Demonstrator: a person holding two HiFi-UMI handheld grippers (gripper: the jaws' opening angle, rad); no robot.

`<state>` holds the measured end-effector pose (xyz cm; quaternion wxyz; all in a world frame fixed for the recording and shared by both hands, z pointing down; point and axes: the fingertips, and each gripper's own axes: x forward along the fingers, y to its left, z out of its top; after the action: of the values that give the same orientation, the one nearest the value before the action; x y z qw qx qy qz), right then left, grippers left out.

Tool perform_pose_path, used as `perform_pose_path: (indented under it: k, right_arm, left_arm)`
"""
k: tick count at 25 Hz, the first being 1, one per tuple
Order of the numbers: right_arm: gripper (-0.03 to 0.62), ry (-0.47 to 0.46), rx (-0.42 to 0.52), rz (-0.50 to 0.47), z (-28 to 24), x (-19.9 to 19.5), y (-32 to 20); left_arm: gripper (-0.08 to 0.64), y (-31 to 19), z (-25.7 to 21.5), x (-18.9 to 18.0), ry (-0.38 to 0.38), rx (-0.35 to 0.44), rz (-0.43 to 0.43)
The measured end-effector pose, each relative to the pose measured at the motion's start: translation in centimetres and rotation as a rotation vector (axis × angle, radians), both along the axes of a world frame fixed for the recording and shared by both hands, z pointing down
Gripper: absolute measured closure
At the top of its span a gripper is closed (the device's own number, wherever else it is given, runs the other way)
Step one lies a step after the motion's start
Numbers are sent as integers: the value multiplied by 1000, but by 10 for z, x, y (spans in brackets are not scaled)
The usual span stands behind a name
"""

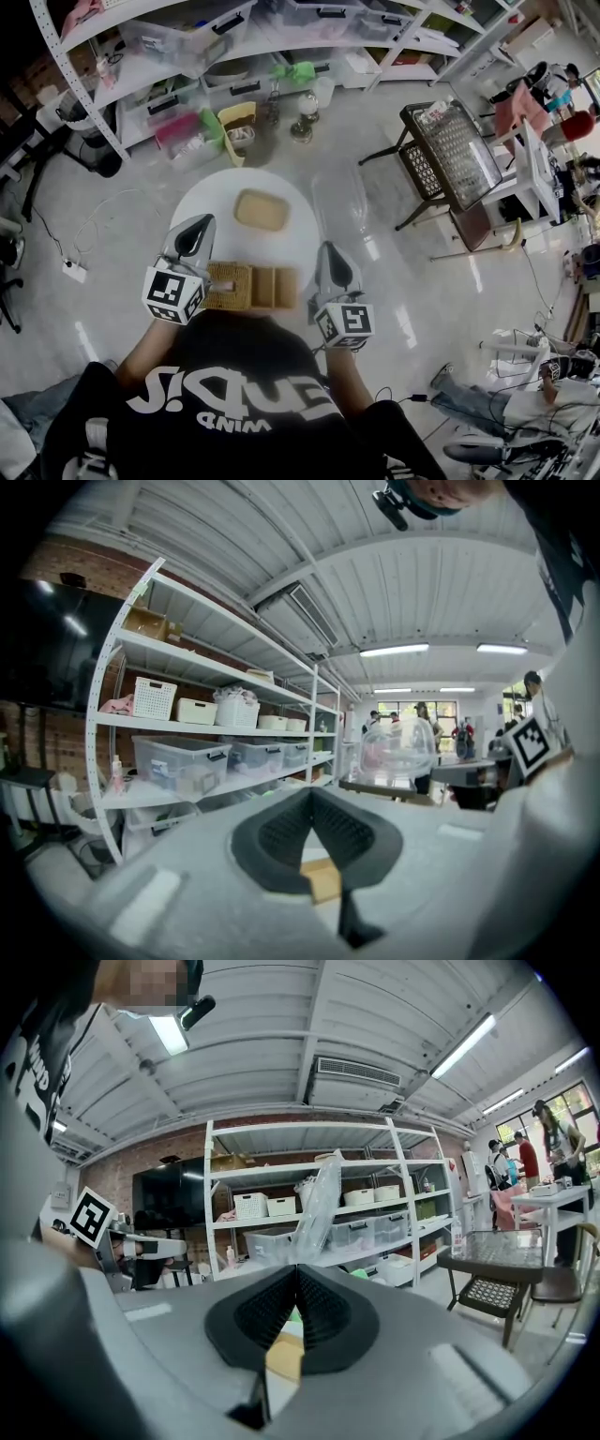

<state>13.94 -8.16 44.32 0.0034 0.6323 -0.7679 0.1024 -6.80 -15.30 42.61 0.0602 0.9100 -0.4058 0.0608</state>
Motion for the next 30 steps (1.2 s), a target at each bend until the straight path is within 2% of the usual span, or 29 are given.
perform_pose_path:
  k: [30]
  right_arm:
    - [591, -11, -19, 3, 12, 4, -9]
  left_arm:
    - [558, -5, 4, 17, 12, -9, 21]
